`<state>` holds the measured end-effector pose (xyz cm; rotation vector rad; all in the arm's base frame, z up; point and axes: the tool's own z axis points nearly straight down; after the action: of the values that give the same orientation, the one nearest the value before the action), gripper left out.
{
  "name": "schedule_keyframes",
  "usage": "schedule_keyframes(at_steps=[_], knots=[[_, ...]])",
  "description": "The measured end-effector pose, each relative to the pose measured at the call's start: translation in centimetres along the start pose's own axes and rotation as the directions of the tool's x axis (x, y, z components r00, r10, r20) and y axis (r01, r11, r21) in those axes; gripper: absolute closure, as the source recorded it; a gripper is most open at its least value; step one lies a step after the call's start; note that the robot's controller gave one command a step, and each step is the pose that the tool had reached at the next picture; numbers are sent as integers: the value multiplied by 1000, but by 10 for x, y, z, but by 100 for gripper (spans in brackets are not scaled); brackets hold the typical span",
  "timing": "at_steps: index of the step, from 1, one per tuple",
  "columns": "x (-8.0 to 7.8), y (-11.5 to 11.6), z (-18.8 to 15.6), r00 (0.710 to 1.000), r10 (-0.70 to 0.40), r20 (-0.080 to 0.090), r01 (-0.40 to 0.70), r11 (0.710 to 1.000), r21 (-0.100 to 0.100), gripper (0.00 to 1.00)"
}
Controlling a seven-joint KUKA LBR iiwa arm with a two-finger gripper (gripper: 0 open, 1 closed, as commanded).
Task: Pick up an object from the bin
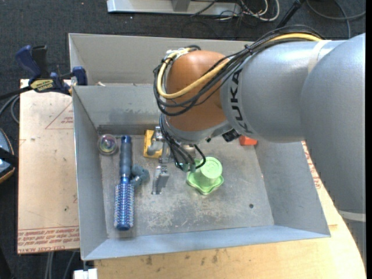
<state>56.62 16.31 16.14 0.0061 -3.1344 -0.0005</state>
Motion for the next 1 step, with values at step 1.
schedule_keyframes(at_steps=[1], knots=[[-1, 12, 88, 988, 152, 15, -152, 988, -6, 0]])
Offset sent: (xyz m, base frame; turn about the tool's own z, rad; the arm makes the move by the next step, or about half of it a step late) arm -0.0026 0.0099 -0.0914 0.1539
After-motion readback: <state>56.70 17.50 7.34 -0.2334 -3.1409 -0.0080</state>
